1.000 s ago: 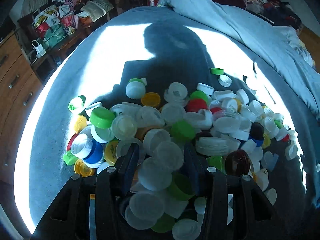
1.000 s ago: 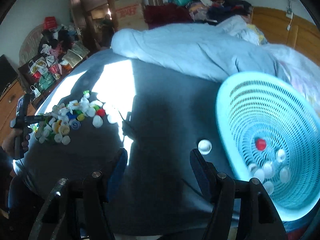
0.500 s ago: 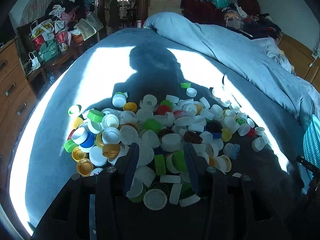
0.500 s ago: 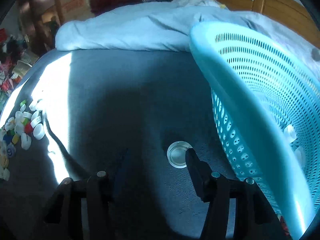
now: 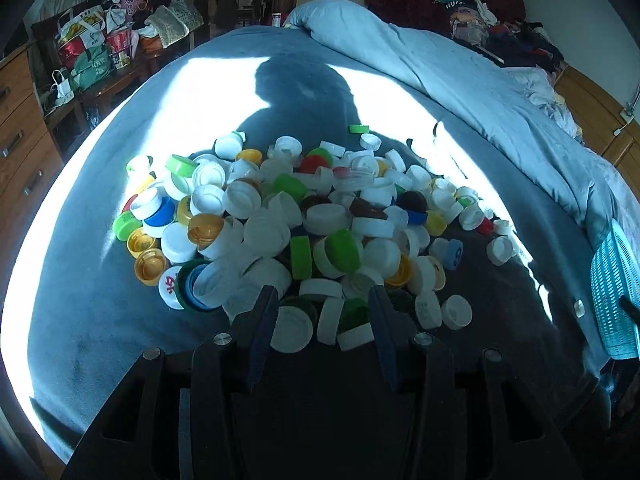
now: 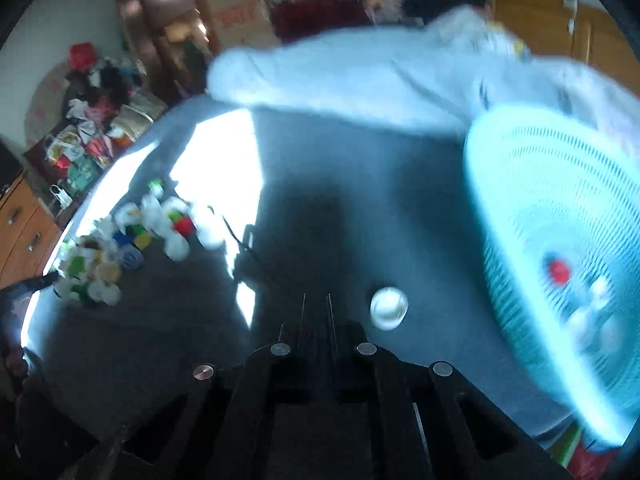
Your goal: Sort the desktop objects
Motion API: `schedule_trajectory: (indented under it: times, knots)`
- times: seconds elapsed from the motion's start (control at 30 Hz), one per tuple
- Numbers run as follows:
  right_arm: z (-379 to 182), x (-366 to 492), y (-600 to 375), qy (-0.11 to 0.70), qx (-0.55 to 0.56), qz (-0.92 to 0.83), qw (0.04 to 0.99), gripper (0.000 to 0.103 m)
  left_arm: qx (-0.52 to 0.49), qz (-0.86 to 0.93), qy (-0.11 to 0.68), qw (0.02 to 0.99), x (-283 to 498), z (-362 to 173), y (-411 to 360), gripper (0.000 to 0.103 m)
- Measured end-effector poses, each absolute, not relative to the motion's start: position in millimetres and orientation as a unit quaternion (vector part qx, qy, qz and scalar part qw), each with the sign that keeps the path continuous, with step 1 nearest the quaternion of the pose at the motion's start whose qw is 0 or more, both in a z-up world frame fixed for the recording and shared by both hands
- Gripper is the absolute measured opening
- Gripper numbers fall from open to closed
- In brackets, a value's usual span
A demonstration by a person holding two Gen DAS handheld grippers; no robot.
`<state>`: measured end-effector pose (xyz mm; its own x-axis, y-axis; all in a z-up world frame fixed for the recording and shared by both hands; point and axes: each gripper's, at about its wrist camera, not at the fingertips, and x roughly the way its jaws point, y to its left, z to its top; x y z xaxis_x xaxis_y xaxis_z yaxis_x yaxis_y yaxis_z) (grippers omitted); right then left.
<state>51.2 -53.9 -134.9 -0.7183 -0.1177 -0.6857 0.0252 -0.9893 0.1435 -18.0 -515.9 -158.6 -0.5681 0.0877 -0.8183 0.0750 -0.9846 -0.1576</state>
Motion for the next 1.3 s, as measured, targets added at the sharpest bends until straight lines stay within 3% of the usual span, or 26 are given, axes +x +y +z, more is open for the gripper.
schedule_trajectory:
  times: [0.17, 0.23, 0.3, 0.43, 0.63, 0.77, 0.87, 1.3]
  knots:
    - [-115.7, 54.2, -38.5, -0.054, 0.388, -0.919, 0.037, 0.009, -0.466, 0.877, -0.112, 0.005, -10.7, -163.2, -517.8, 0.04]
    - [-117.6, 55.2, -44.2, -0.061, 0.392, -0.916, 0.054, 0.025, -0.468, 0.877, -0.113, 0.003, -5.5, -164.4, -517.3, 0.04]
    - [-126.3, 60.5, -55.6, -0.068, 0.392, -0.915, 0.071, 0.059, -0.477, 0.872, -0.107, 0.001, 0.2, -169.5, -517.3, 0.04]
    - [-155.7, 62.8, -82.6, -0.076, 0.422, -0.897, 0.111, 0.061, -0.491, 0.866, -0.092, 0.001, 10.2, -182.4, -519.4, 0.039]
    - [-188.6, 63.9, -116.7, -0.063, 0.446, -0.881, 0.145, 0.061, -0.463, 0.874, -0.134, -0.061, -15.3, -192.2, -548.9, 0.039]
    - [-198.6, 64.4, -118.0, -0.065, 0.453, -0.878, 0.142, 0.061, -0.497, 0.862, -0.102, -0.007, -13.3, -204.6, -525.2, 0.04]
    - [-200.7, 64.1, -114.2, -0.071, 0.453, -0.877, 0.145, 0.061, -0.491, 0.859, -0.128, 0.068, 8.5, -194.7, -518.8, 0.031]
    - [-206.5, 60.5, -122.1, -0.063, 0.452, -0.876, 0.156, 0.061, -0.484, 0.867, -0.111, 0.029, 21.1, -198.4, -525.9, 0.031]
